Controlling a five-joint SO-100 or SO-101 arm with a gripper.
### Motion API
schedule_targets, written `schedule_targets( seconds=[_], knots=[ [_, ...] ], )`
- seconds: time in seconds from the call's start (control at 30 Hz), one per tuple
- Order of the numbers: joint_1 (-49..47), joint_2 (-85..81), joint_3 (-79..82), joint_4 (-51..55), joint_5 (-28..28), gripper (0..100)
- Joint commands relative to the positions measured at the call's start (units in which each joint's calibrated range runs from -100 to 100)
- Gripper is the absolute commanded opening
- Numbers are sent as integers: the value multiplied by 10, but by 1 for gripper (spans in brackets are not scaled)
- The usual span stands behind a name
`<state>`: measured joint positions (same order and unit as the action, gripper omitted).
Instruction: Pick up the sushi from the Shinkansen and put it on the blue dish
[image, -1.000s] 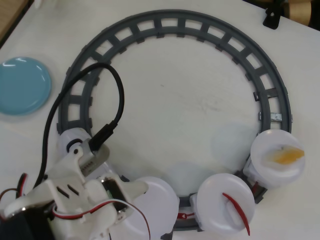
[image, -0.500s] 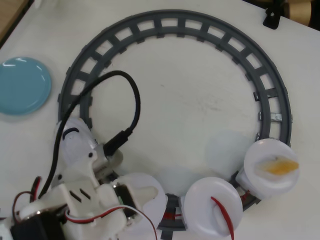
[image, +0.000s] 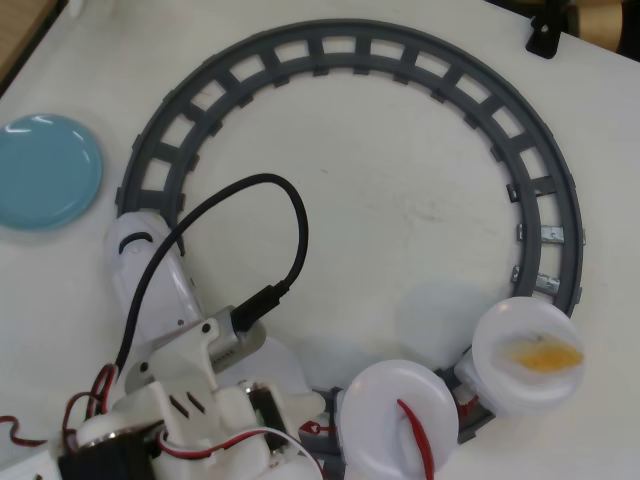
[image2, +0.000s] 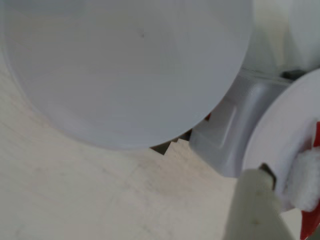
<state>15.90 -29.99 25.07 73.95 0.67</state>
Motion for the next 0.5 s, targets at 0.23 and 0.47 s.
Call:
schedule_targets(
  seconds=[0.23, 0.47],
  knots=[
    [40, 67, -51, -59, 1, 18],
    [64, 188, -136, -69, 6, 25]
  ],
)
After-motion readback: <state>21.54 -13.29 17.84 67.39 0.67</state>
